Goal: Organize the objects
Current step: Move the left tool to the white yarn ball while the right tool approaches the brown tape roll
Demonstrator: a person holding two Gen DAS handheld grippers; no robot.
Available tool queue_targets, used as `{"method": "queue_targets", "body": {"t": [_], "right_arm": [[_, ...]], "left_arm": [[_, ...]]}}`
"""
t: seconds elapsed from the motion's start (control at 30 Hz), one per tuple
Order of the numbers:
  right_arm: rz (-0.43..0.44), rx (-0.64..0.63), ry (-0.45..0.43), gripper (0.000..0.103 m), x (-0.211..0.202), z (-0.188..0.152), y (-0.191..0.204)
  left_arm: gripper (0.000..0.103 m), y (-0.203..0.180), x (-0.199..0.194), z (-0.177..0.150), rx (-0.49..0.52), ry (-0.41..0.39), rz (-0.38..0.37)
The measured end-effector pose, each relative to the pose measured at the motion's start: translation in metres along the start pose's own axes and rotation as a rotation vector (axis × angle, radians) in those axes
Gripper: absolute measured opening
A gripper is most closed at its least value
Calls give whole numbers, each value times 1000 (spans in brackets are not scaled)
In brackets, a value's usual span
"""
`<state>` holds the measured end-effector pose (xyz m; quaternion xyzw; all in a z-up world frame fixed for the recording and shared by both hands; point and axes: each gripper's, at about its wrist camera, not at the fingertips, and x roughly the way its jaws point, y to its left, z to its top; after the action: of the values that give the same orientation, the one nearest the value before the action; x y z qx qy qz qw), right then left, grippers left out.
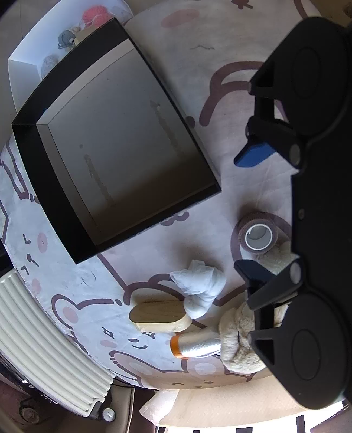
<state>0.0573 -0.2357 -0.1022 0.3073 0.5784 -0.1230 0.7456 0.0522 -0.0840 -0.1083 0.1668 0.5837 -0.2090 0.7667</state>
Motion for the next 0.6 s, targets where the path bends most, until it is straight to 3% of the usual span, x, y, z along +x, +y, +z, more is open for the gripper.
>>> {"method": "queue_targets", "body": {"t": [0.1, 0.6], "right_arm": [[-7, -5, 6, 73, 3, 0, 0], [-14, -55, 19, 68, 10, -3, 5]], "left_arm": [[60, 0, 5, 2, -9, 1, 14], [51, 9, 13, 4, -29, 1, 1]]}}
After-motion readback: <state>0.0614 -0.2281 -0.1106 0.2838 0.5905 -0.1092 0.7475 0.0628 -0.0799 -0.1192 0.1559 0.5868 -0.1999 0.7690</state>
